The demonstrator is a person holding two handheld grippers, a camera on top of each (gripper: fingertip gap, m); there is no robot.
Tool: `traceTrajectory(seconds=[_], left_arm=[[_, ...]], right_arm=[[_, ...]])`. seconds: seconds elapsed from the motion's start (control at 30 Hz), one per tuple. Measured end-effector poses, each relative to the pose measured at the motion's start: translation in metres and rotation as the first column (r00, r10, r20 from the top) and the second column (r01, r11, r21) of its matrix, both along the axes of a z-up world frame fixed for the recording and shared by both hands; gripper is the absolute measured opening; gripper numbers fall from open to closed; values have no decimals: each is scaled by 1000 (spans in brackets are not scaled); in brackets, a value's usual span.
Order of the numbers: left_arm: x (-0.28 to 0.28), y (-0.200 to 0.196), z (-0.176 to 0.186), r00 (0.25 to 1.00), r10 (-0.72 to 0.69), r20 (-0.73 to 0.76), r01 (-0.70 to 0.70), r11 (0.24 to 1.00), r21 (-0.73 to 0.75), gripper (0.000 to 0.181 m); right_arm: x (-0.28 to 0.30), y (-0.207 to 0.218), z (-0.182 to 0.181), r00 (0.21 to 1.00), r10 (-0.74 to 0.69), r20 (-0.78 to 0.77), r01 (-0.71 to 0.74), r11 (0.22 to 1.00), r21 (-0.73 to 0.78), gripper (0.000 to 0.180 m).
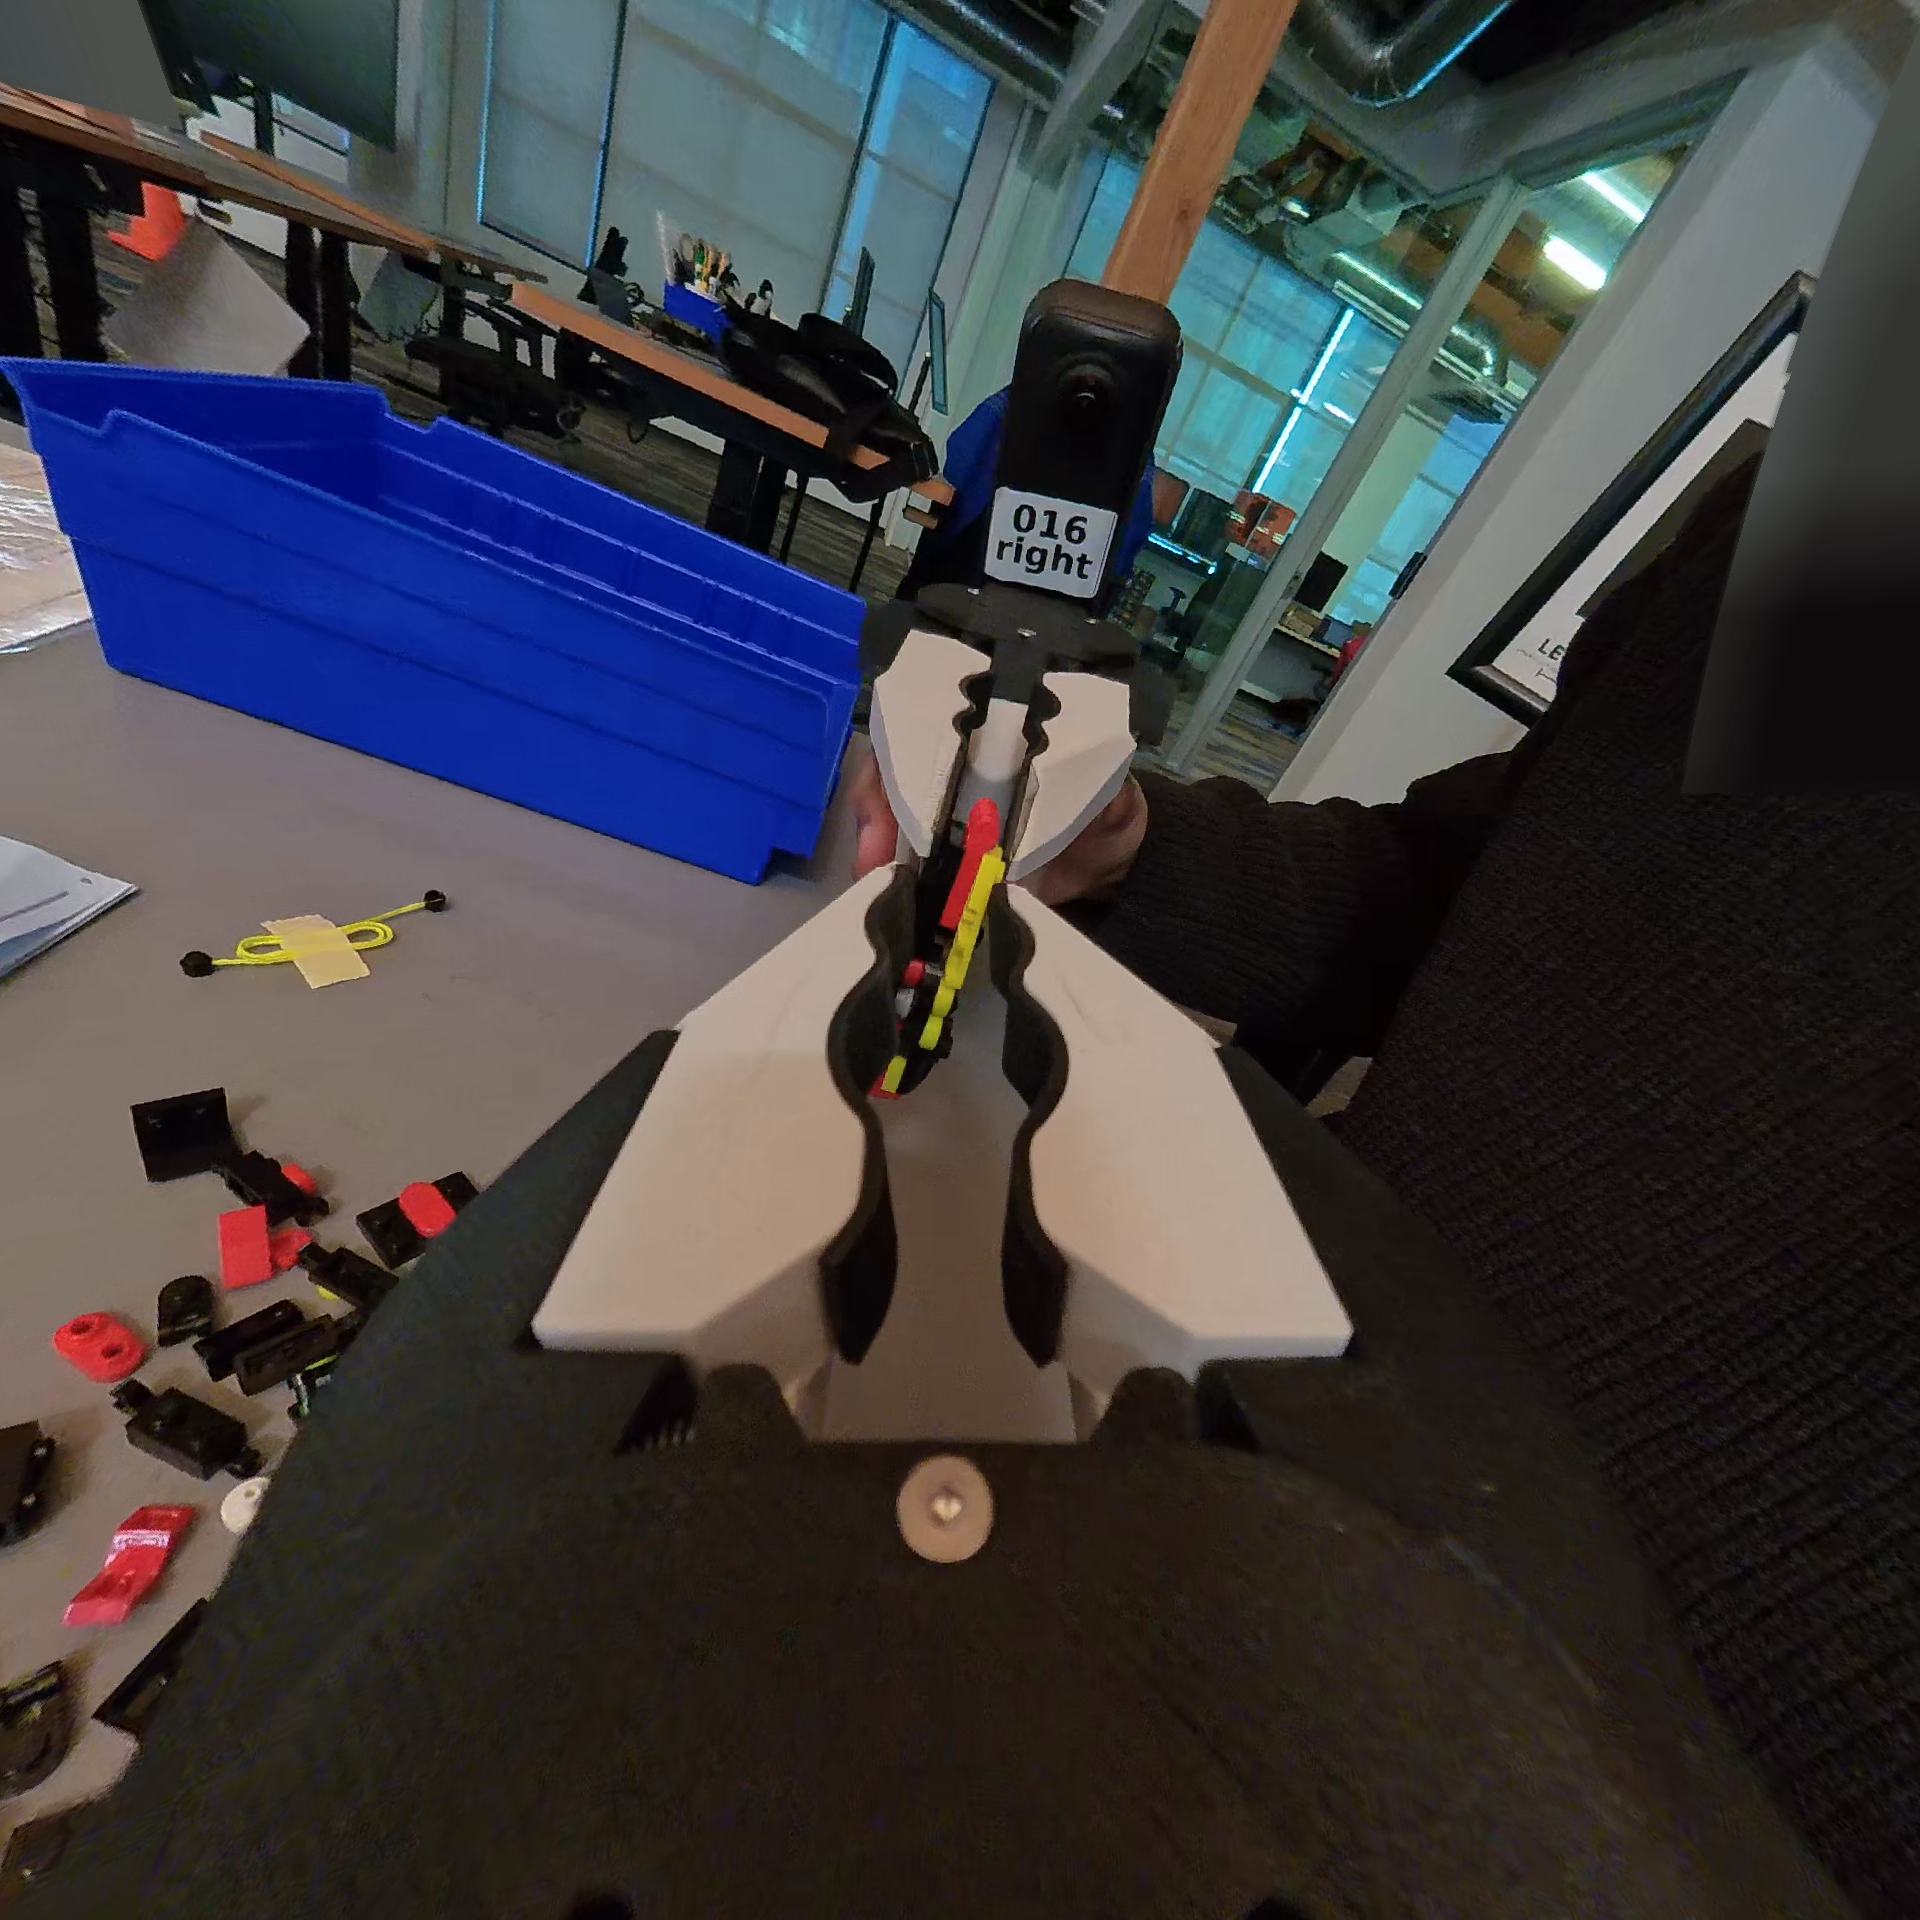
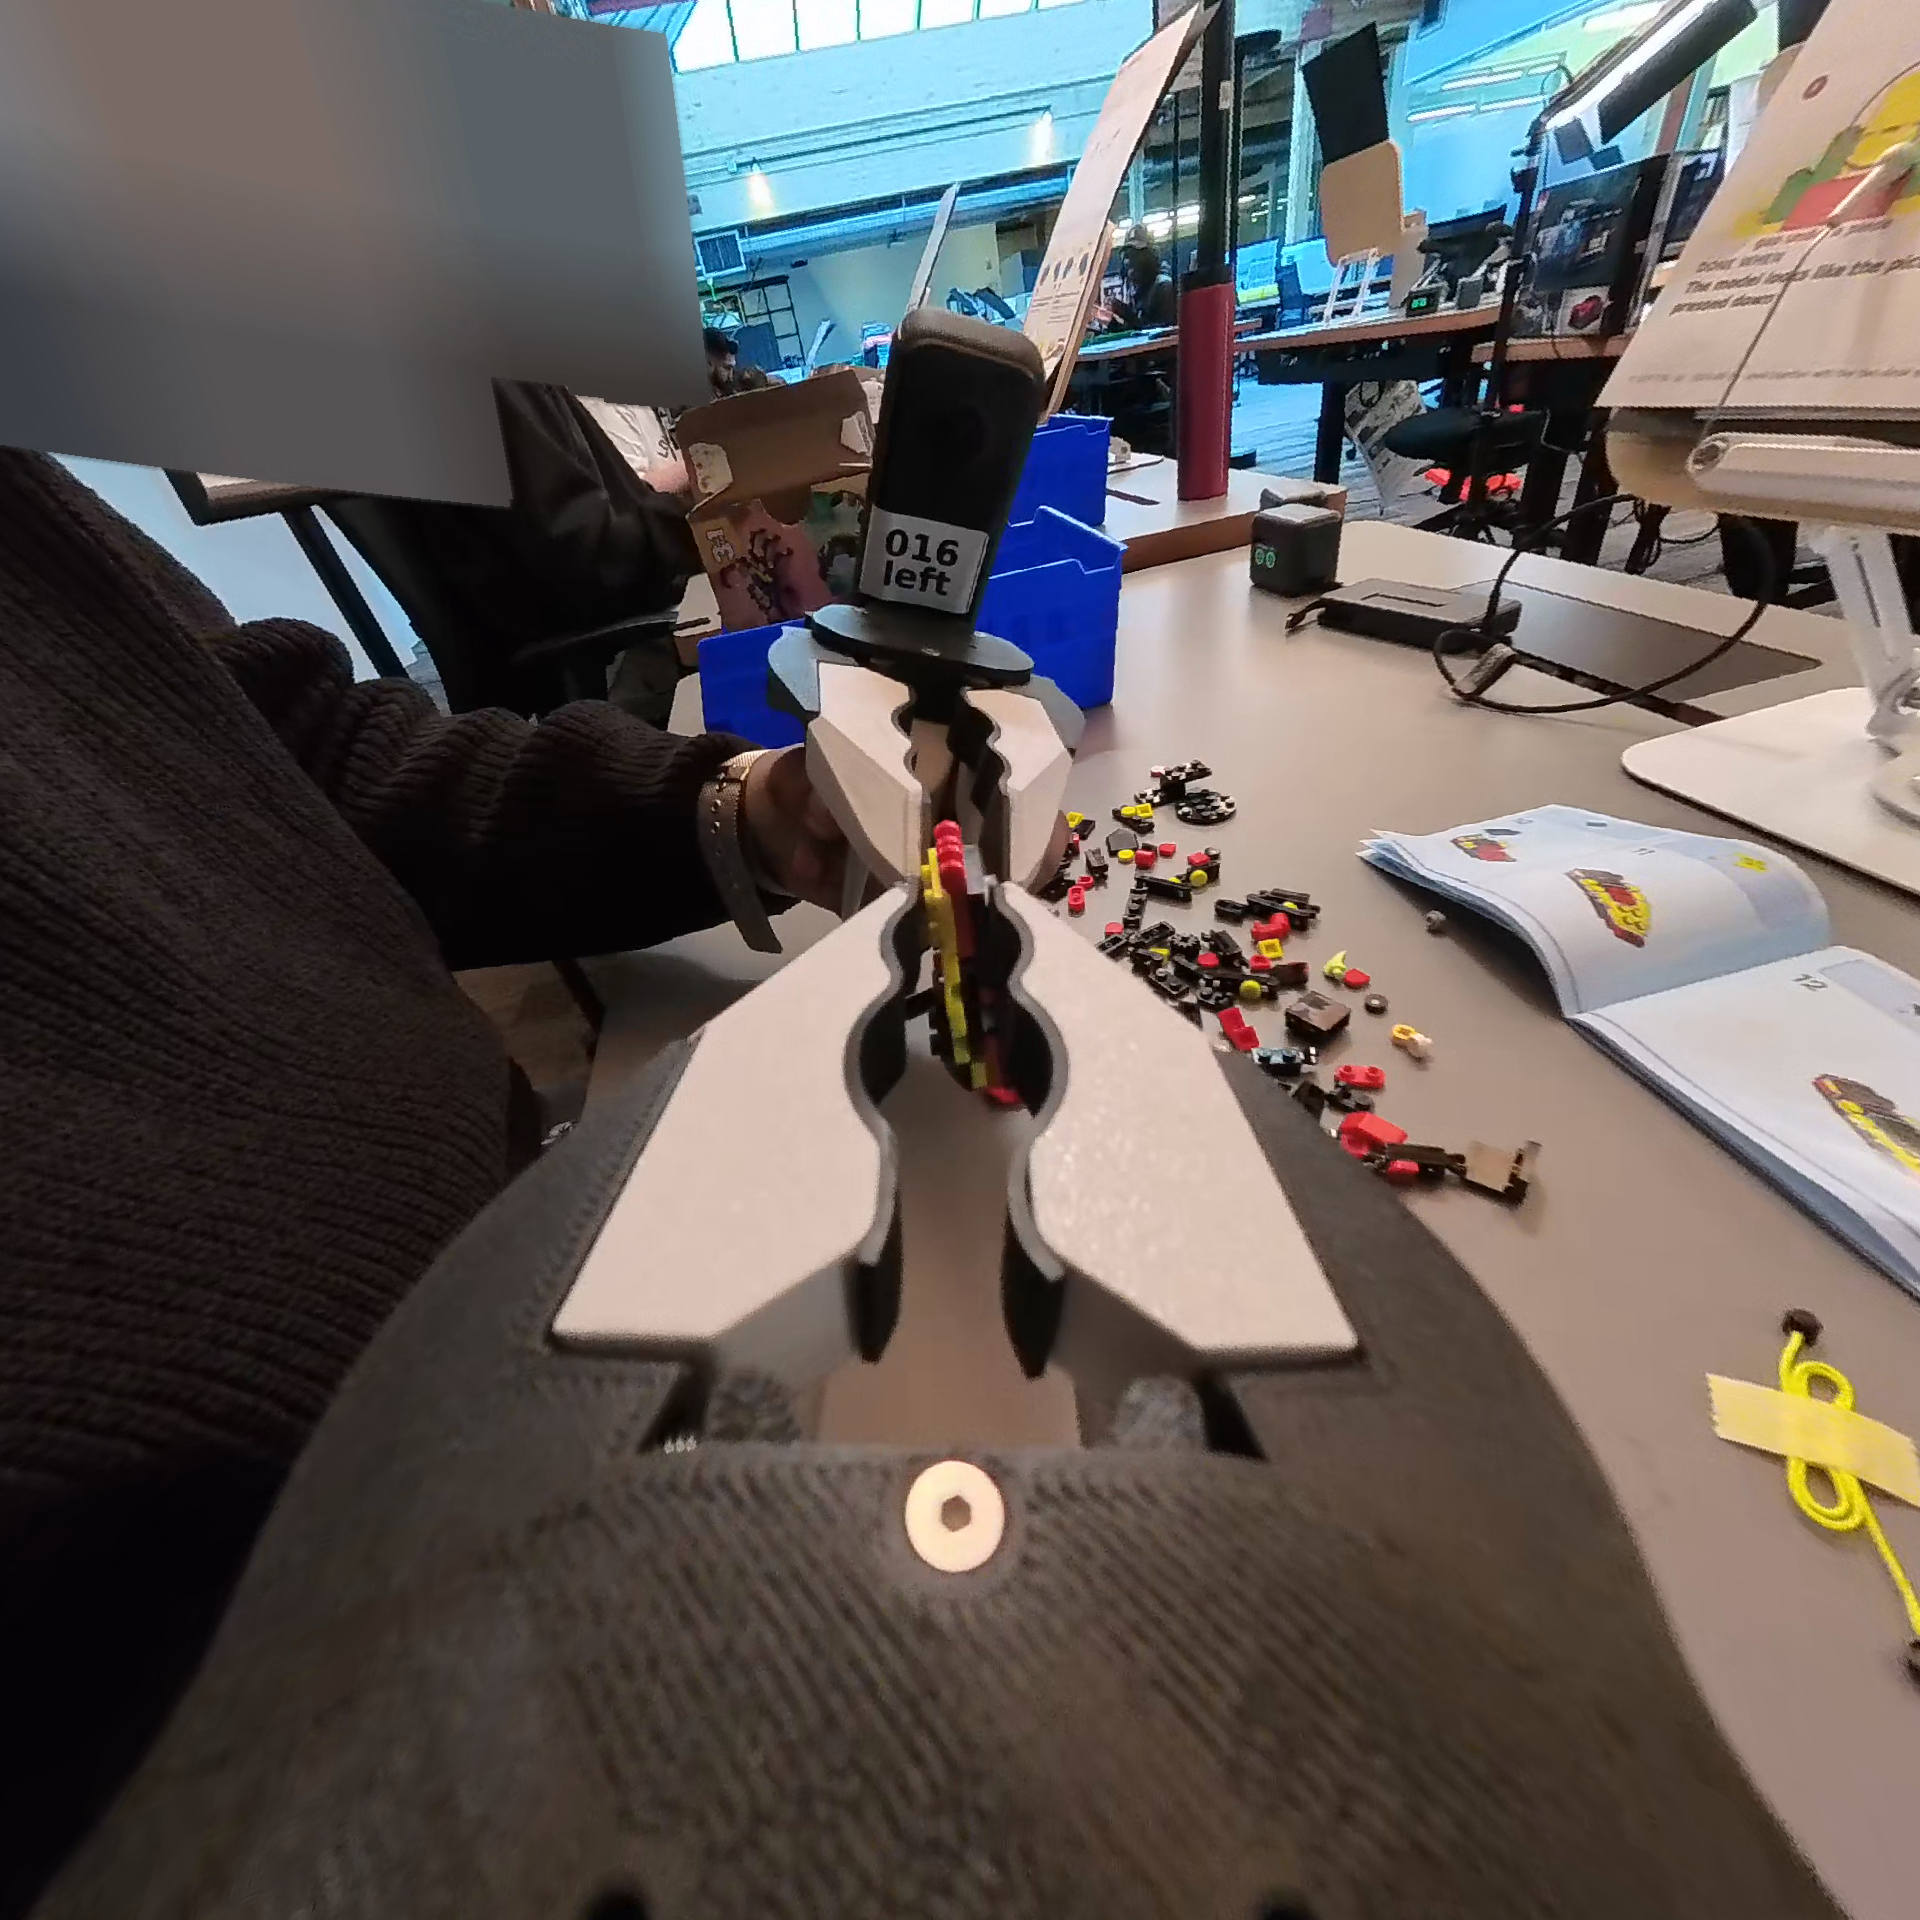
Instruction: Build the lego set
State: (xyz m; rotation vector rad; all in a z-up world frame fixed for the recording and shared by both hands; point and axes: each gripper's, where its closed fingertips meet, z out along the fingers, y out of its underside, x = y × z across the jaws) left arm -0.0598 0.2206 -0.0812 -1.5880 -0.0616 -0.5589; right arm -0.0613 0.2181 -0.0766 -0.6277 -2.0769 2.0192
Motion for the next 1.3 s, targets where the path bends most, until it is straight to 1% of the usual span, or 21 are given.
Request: traceTrajectory(seconds=[0.27, 0.33, 0.5, 0.63, 0.73, 0.83, 0.87, 1.0, 1.3], left_arm=[[0, -2, 1, 1000, 9, -6, -9, 1000, 7, 11], [0, -2, 2, 1000, 12, 3, -12, 1000, 13, 11], [2, -5, 9, 999, -14, 35, 12, 999, 51, 10], [2, -5, 9, 1000, -14, 26, 13, 999, 42, 10], [-1, -4, 8, 1000, 5, 29, -6, 999, 37, 10], [-4, -3, 5, 999, 26, 25, -26, 999, 22, 10], [-5, -3, 4, 999, 29, 25, -29, 999, 17, 10], [-8, -3, 2, 999, 36, 34, -37, 999, 8, 10], [-2, -2, -3, 1000, 10, 12, -10, 1000, -17, 10]], right_arm=[[0, -2, 2, 1000, 19, 17, -19, 1000, -4, 10], [0, -3, 3, 998, 15, 55, -15, 1000, -4, 10], [2, -6, 10, 1000, -8, 25, 6, 999, 53, 9], [1, -5, 9, 999, 3, 48, -4, 1000, 18, 10], [-2, -4, 7, 1000, -21, -11, 21, 1000, 0, 10], [-7, 1, 6, 996, -69, -64, 71, 997, 28, 19], [-7, 1, 7, 995, -72, -69, 74, 997, 23, 19], [-6, 1, 6, 997, -57, -50, 57, 998, 8, 20], [-4, -3, 1, 998, -43, -47, 45, 998, 40, 17]])
